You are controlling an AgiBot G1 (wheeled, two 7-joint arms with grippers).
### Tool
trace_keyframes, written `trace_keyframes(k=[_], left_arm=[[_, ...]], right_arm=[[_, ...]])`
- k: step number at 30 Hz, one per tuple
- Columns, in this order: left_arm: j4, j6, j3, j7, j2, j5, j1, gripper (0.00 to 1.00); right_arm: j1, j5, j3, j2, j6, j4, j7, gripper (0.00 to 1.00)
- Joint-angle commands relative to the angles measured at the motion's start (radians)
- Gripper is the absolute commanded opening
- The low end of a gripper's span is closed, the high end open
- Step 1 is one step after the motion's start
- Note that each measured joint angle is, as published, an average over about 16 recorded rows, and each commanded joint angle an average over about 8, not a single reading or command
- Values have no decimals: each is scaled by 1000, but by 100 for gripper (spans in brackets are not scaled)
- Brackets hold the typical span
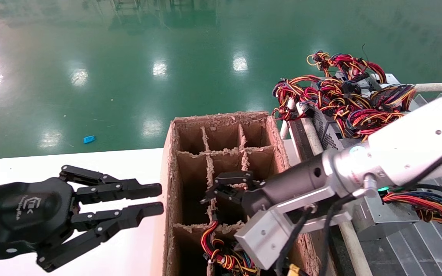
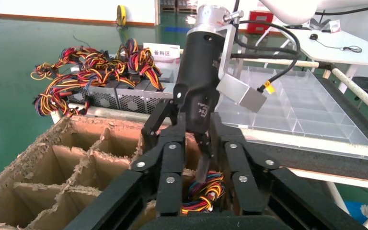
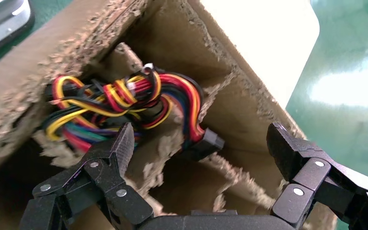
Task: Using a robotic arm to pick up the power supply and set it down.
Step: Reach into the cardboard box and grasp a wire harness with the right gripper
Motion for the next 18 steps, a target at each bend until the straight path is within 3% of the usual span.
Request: trace_keyframes(k=[1,4,18], left_arm=[[0,0,0,0,0,0,0,0],[0,0,0,0,0,0,0,0],[0,0,0,0,0,0,0,0]], right_arm=[[2,-9,-11,-17,8,-7,-22,11],[-4,-14,-19,-33,15,-17,-44,0],[-16,2,-31,-45,11,-8,-51,0]])
